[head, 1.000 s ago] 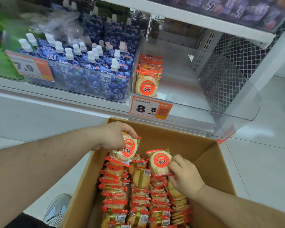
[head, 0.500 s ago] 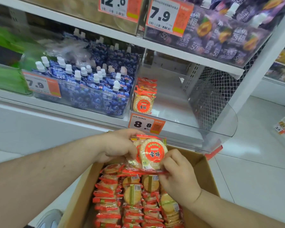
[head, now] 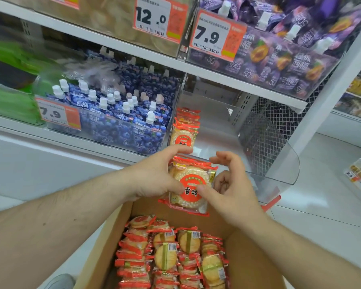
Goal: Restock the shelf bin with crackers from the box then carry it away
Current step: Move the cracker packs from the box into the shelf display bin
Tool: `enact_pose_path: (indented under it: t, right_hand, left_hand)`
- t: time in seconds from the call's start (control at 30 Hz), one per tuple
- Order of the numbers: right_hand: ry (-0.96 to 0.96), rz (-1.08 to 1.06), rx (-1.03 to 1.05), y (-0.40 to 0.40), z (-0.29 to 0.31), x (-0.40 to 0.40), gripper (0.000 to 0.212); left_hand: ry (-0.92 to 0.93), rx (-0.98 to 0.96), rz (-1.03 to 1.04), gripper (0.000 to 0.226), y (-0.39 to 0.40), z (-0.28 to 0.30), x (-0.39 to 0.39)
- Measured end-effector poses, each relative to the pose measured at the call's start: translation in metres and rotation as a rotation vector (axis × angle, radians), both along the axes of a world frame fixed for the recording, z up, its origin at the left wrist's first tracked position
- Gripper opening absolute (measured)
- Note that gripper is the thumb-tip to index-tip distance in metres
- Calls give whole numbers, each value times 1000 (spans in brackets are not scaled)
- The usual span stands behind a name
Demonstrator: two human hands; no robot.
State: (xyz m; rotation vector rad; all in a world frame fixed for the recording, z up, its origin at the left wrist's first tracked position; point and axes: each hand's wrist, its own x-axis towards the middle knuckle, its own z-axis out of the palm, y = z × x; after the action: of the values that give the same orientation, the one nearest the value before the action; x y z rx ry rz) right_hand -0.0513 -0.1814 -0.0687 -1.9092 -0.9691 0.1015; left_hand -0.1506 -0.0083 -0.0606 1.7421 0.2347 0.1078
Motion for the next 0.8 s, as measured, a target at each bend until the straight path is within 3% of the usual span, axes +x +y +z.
enact_pose_path:
  t: [0.07, 0.17, 0.23, 0.33, 0.53, 0.63, 0.8]
  right_hand:
    - [115, 116, -47, 7, 9, 1, 72]
    - [80, 145, -106, 14, 29, 4, 55]
    - [77, 77, -5, 20, 49, 19, 51]
    - [250, -40, 133, 35, 72, 62, 46]
    - [324, -83, -264, 84, 41, 115, 46]
    - [251, -78, -416, 101, 24, 117, 54]
    - [-47, -125, -537, 117, 11, 118, 73]
  left_hand:
    - [4, 23, -6, 88, 0, 3, -1]
    - [-21, 14, 72, 89, 1, 10, -2]
    - [-99, -24, 262, 73, 8, 13, 3]
    - [-149, 0, 530, 52, 21, 11, 11]
    - [-69, 18, 487, 52, 19, -6, 22]
    - [-73, -27, 453, 49, 19, -10, 27]
    - [-43, 56, 437, 44, 22, -24, 33]
